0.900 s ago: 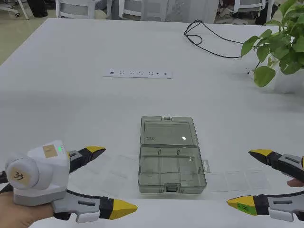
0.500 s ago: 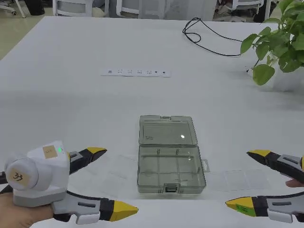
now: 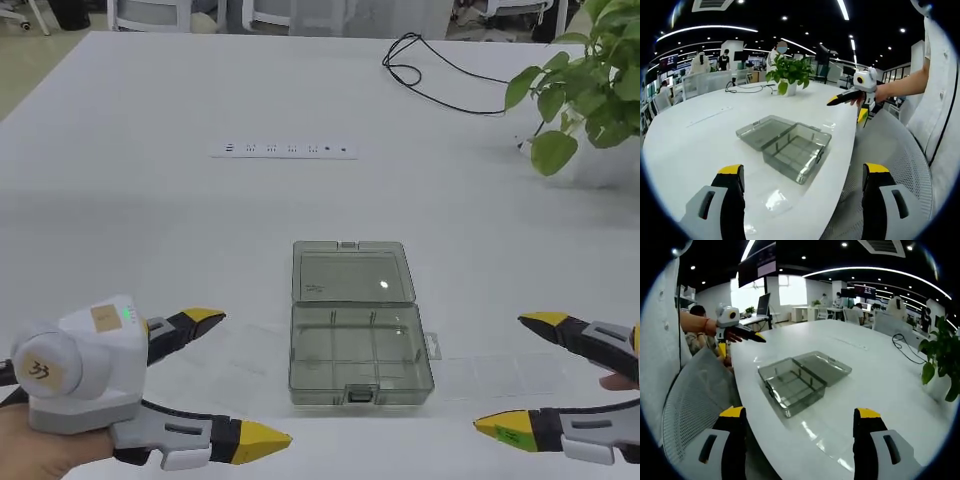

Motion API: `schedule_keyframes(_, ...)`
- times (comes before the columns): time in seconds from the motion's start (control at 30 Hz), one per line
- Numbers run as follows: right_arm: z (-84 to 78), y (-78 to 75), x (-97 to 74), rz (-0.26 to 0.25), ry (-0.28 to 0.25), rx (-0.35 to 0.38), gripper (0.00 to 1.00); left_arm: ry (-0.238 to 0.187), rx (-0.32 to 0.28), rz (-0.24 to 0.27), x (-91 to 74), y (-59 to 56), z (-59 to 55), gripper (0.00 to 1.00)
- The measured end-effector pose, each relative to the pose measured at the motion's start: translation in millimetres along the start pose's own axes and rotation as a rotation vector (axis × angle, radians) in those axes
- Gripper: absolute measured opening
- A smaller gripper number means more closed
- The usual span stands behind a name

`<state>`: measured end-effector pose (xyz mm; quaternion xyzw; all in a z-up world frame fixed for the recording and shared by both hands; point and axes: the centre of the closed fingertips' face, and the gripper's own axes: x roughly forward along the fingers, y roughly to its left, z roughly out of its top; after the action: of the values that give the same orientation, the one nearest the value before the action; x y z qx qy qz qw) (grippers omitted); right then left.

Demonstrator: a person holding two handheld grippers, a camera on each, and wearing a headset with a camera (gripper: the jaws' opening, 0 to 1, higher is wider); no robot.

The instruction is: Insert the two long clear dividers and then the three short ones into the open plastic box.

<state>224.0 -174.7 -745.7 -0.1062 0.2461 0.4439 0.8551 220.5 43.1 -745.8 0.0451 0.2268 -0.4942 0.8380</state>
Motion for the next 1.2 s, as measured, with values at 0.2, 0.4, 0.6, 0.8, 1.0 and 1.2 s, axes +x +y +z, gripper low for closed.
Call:
schedule_keyframes(0.2, -0.3, 1.0, 0.6, 0.002, 0.002, 0.0, 0.89, 0.001, -0.001, 0.001, 0.1, 0.0, 0.1, 1.0)
schedule_keyframes(0.4, 0.5, 1.2, 1.8, 0.001, -0.001, 0.003, 0.89, 0.002, -0.004, 0.002, -0.3, 0.8, -1.0, 1.0)
schedule_keyframes(0.6, -0.1, 1.8, 3.1, 0.002, -0.001, 0.007, 0.88, 0.004, -0.003, 0.002, 0.0, 1.9, -1.2, 1.0)
schedule_keyframes(0.8, 0.2, 1.9, 3.7, 0.001, -0.004, 0.01, 0.88, 0.007, -0.006, 0.005, 0.1, 3.5, -1.3, 1.0)
schedule_keyframes(1.0, 0.0, -0.9, 3.4, -0.003, -0.009, 0.015, 0.88, 0.027, -0.005, 0.021, -1.8, 8.5, -5.1, 1.0)
schedule_keyframes(1.2, -0.5, -0.8, 4.4, -0.004, -0.012, 0.018, 0.88, 0.041, -0.025, 0.072, -10.4, 25.7, -7.1, 1.0)
